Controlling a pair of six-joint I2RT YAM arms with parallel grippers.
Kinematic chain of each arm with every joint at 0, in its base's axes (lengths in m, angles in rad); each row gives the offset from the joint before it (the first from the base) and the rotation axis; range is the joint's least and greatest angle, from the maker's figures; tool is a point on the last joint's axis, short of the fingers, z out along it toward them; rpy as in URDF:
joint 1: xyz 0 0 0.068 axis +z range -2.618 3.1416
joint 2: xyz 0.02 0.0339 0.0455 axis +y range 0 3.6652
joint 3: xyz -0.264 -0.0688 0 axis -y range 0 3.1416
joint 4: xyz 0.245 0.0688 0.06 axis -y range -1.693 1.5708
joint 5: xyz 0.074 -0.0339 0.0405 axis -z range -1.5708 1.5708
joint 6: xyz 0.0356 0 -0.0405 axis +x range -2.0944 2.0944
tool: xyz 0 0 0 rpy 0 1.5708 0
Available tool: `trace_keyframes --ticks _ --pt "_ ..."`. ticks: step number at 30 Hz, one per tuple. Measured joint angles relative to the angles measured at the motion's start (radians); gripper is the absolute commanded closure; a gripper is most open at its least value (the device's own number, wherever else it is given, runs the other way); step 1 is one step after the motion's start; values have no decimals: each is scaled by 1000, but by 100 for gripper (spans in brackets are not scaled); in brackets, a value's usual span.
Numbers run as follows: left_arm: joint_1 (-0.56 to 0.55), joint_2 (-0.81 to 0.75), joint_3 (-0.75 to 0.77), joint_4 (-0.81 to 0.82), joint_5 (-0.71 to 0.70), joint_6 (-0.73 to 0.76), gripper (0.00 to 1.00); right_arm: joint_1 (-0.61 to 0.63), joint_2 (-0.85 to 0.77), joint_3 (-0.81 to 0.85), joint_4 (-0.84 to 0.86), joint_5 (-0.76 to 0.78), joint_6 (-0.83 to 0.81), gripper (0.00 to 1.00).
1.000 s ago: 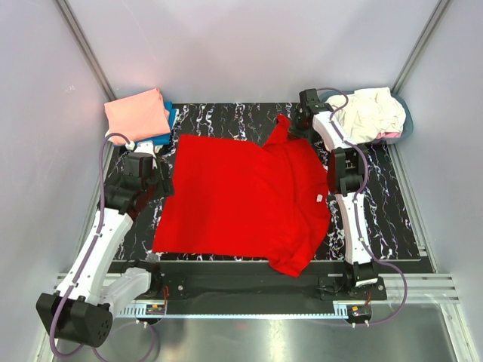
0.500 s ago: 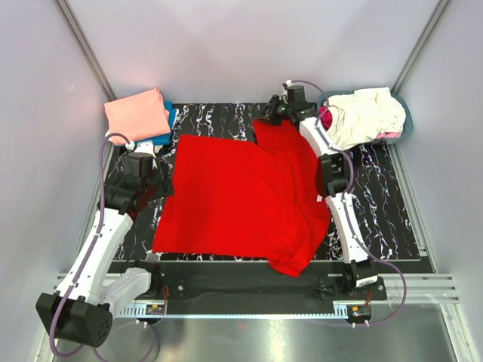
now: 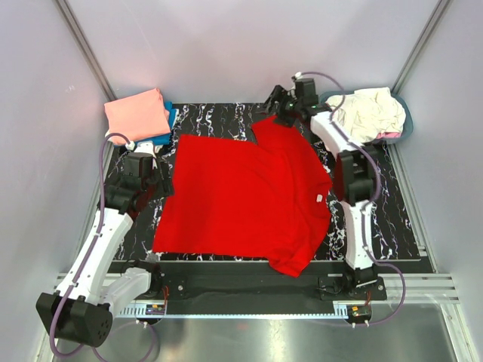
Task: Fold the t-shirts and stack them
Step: Flatten the tshirt out
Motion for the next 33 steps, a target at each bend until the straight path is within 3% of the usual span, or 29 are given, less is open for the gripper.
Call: trace_keyframes --ticks 6,11,15,19,27,33 --pt "0 43 0 1 10 -7 29 -14 -407 -216 -248 322 -150 8" --pt "-9 163 10 2 38 -65 29 -15 -554 -402 -376 497 -229 9" --pt "-40 312 76 29 58 -109 31 -15 -511 -494 -466 556 -270 11" --pt "-53 532 214 86 70 -127 33 -15 -405 -467 -535 583 -309 12" --pt "-54 974 584 105 66 -128 34 -27 -212 -314 -598 595 -342 13" --pt "-38 1204 772 104 60 -128 34 -45 -39 -104 -651 595 -351 13"
